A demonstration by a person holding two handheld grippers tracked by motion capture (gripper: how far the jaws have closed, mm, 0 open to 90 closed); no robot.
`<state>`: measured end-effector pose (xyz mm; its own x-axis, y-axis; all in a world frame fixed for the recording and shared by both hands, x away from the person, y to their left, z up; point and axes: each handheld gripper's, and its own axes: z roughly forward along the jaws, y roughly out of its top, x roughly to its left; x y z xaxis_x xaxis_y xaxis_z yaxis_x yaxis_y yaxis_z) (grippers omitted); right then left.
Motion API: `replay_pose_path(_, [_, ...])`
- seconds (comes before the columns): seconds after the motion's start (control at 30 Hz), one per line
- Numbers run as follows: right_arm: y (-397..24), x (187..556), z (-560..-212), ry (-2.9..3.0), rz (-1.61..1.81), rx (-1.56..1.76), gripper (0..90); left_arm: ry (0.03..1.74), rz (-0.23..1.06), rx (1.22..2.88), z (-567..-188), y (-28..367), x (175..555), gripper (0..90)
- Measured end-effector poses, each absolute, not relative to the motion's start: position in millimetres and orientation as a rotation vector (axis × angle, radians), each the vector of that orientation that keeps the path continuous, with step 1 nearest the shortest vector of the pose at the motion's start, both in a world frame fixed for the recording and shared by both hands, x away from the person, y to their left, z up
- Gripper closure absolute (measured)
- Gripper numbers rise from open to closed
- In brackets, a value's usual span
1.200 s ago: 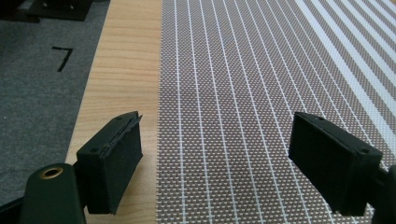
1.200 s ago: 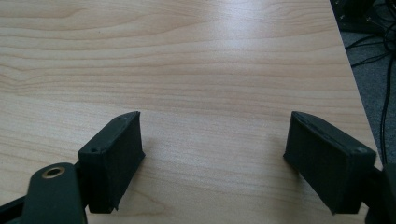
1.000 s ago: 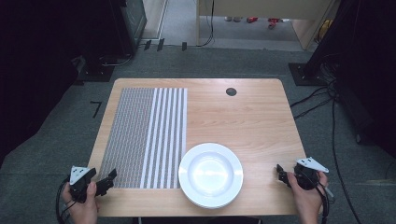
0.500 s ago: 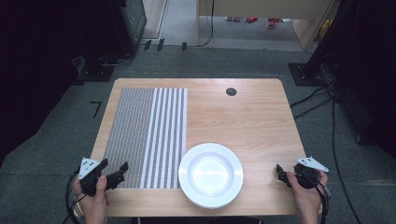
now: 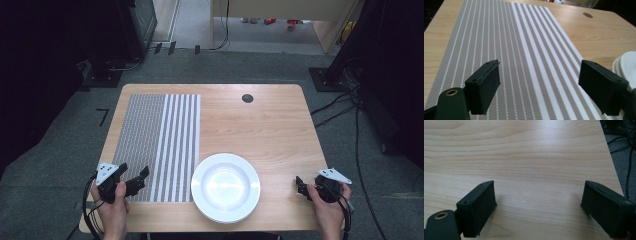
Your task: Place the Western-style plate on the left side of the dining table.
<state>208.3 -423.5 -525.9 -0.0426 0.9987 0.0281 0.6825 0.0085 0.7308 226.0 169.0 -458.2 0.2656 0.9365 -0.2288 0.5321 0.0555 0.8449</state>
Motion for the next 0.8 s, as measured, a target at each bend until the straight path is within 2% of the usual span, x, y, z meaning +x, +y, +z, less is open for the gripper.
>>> replay_pose_path(0.33, [-422.5,207.5,-525.8,1.769,0.798,1.732,12.0,1.353,0.494,1.576,-452.9,142.9,233.5,17.2])
replay_pose_path(0.6, [-421.0,206.7,-525.7,1.751,0.790,1.745,12.1,1.304,0.442,1.624,-464.2,128.5,232.1,17.2])
replay_pose_path(0.8, [-414.9,205.2,-523.8,1.671,0.850,1.782,16.1,1.260,0.418,1.662,-466.2,117.7,229.5,17.2])
